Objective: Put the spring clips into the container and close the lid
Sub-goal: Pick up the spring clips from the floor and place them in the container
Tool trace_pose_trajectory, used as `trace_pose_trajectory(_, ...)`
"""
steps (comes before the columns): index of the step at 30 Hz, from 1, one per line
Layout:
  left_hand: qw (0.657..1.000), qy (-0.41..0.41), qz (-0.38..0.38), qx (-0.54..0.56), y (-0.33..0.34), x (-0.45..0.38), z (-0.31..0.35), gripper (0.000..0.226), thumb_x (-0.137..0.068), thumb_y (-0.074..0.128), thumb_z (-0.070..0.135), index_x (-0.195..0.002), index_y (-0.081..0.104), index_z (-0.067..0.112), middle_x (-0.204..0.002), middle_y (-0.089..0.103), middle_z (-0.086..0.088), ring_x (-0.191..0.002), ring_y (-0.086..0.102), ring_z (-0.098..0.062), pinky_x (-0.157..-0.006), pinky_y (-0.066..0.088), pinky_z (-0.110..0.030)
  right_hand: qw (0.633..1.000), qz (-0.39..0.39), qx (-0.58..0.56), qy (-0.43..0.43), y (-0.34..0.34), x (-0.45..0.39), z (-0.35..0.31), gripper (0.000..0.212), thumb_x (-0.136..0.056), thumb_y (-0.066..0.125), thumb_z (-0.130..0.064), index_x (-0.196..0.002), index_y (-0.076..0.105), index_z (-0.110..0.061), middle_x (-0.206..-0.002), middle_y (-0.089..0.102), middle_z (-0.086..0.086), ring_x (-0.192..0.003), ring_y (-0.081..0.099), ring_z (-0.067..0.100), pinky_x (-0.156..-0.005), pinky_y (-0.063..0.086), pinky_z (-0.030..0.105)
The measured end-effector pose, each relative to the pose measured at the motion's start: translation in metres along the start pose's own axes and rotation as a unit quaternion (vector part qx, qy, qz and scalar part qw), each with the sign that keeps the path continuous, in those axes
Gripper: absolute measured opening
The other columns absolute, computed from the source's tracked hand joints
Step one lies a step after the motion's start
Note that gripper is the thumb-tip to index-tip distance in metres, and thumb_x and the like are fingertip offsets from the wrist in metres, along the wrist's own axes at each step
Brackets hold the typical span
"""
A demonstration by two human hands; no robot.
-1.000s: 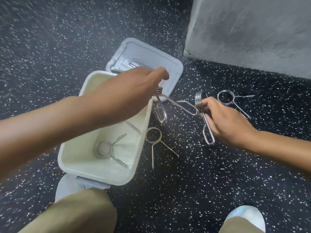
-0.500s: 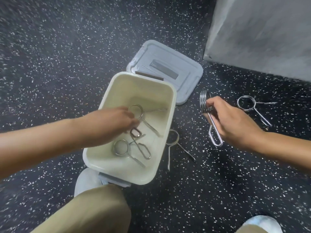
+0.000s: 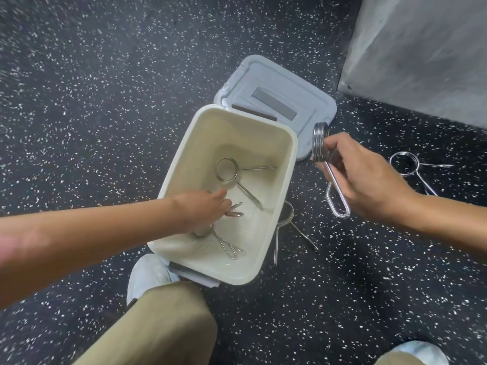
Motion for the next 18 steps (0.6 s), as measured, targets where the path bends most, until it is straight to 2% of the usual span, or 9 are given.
trace_pose_trajectory(2, 0.998, 0.030, -0.001, -0.051, 0.006, -0.003, 0.002, 0.045, -0.094, 0.036, -0.004, -0.139, 0.037, -0.005, -0.141, 0.039, -0.019, -0.120, 0.053, -0.032, -0.085, 0.047, -0.039, 1.000, 0.009, 0.001, -0.023, -0.003, -0.006, -0.009, 0.016, -0.100, 0.052, -0.024, -0.113, 0.045, -0.025, -0.076, 0.050, -0.016, -0.062, 0.055, 0.020, -0.060, 0.047, 0.046)
trace_pose_trajectory(3, 0.997, 0.036, -0.006, -0.062, 0.010, -0.004, 0.001, 0.042, -0.094, 0.037, -0.004, -0.135, 0.040, -0.006, -0.137, 0.042, -0.020, -0.119, 0.051, -0.033, -0.089, 0.048, -0.041, 0.999, 0.011, 0.004, -0.031, -0.005, -0.010, -0.015, 0.017, -0.100, 0.053, -0.023, -0.114, 0.046, -0.024, -0.076, 0.050, -0.017, -0.061, 0.055, 0.021, -0.059, 0.047, 0.045)
trace_pose_trajectory(6, 0.999, 0.011, -0.013, -0.034, 0.020, -0.004, 0.003, 0.037, -0.094, 0.042, -0.002, -0.130, 0.040, -0.005, -0.126, 0.047, -0.019, -0.103, 0.058, -0.033, -0.084, 0.050, -0.041, 0.998, 0.012, 0.025, -0.062, -0.006, -0.021, -0.031, 0.020, -0.098, 0.055, -0.021, -0.118, 0.050, -0.020, -0.077, 0.048, -0.020, -0.063, 0.054, 0.023, -0.060, 0.044, 0.040)
trace_pose_trajectory(8, 1.000, -0.002, -0.012, -0.023, 0.025, -0.004, 0.007, 0.038, -0.097, 0.043, 0.003, -0.134, 0.038, -0.003, -0.126, 0.049, -0.018, -0.103, 0.059, -0.033, -0.076, 0.045, -0.036, 0.995, 0.013, 0.046, -0.091, -0.005, -0.028, -0.044, 0.021, -0.098, 0.055, -0.019, -0.118, 0.053, -0.017, -0.075, 0.043, -0.023, -0.063, 0.048, 0.019, -0.059, 0.039, 0.035)
trace_pose_trajectory(10, 1.000, -0.017, 0.000, -0.006, 0.028, -0.002, 0.009, 0.038, -0.098, 0.042, 0.004, -0.136, 0.039, 0.000, -0.127, 0.050, -0.016, -0.105, 0.059, -0.032, -0.077, 0.047, -0.038, 0.986, 0.020, 0.083, -0.142, -0.004, -0.035, -0.060, 0.017, -0.098, 0.056, -0.018, -0.115, 0.057, -0.013, -0.077, 0.051, -0.017, -0.063, 0.048, 0.020, -0.055, 0.038, 0.035)
trace_pose_trajectory(12, 0.999, -0.025, 0.009, 0.021, 0.028, 0.001, 0.007, 0.038, -0.098, 0.040, 0.003, -0.136, 0.039, 0.002, -0.127, 0.050, -0.014, -0.106, 0.058, -0.032, -0.082, 0.051, -0.041, 0.973, 0.015, 0.117, -0.198, 0.000, -0.045, -0.074, 0.014, -0.100, 0.054, -0.017, -0.112, 0.059, -0.012, -0.086, 0.064, -0.002, -0.064, 0.054, 0.026, -0.053, 0.044, 0.041)
trace_pose_trajectory(15, 0.997, -0.038, 0.014, 0.066, 0.029, 0.007, 0.002, 0.040, -0.096, 0.040, 0.002, -0.135, 0.037, 0.005, -0.125, 0.050, -0.012, -0.108, 0.058, -0.032, -0.086, 0.053, -0.045, 0.949, 0.007, 0.159, -0.274, 0.014, -0.061, -0.090, 0.013, -0.095, 0.058, -0.006, -0.108, 0.059, -0.011, -0.084, 0.061, 0.004, -0.059, 0.051, 0.030, -0.046, 0.042, 0.044)
trace_pose_trajectory(18, 0.994, -0.059, 0.022, 0.094, 0.023, 0.015, -0.004, 0.039, -0.095, 0.042, 0.004, -0.134, 0.039, 0.008, -0.123, 0.050, -0.010, -0.110, 0.058, -0.031, -0.077, 0.052, -0.042, 0.924, -0.022, 0.230, -0.305, 0.036, -0.079, -0.099, 0.022, -0.087, 0.058, 0.003, -0.103, 0.058, -0.011, -0.083, 0.056, 0.003, -0.059, 0.045, 0.030, -0.043, 0.041, 0.041)
Point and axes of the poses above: each hand's wrist, its own x-axis away from the middle knuckle, its own y-axis out of the palm, z = x × y, the point moved 3 cm from there along -x, towards the middle knuckle
